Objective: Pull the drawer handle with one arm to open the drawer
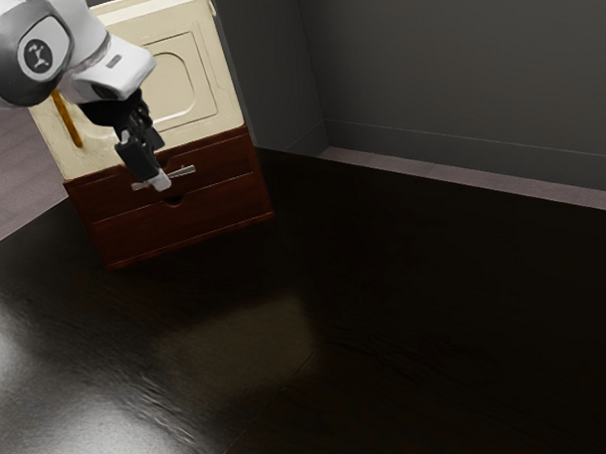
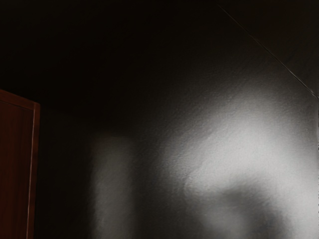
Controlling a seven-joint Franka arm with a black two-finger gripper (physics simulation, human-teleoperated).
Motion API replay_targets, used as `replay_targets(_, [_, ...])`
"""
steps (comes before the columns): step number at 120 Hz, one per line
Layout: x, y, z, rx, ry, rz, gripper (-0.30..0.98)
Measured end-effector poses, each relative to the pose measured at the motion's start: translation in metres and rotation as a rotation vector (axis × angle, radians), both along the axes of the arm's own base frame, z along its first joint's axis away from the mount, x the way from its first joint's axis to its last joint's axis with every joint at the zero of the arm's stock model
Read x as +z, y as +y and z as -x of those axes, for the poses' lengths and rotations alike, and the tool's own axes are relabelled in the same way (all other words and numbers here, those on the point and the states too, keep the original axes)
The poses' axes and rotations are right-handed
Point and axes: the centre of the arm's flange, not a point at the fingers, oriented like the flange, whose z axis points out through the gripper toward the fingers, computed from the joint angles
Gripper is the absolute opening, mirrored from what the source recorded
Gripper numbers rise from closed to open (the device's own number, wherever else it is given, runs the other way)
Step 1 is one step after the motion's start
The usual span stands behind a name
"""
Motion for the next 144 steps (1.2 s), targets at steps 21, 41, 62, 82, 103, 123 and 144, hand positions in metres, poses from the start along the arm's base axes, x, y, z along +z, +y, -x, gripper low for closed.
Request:
replay_targets(21, [-0.034, -0.021, -0.036, -0.012, 0.034, 0.000, 0.68])
replay_targets(41, [-0.034, 0.010, -0.032, 0.098, 0.035, -0.049, 0.69])
replay_targets(62, [-0.044, 0.023, -0.039, 0.145, 0.034, -0.075, 0.65])
replay_targets(82, [-0.046, 0.042, -0.062, 0.160, -0.025, -0.106, 0.66])
replay_targets(103, [-0.048, 0.074, -0.059, 0.167, -0.045, -0.178, 0.63])
replay_targets(123, [-0.059, 0.080, -0.068, 0.117, -0.043, -0.240, 0.56])
replay_targets(144, [-0.074, 0.089, -0.078, 0.090, -0.051, -0.249, 0.50])
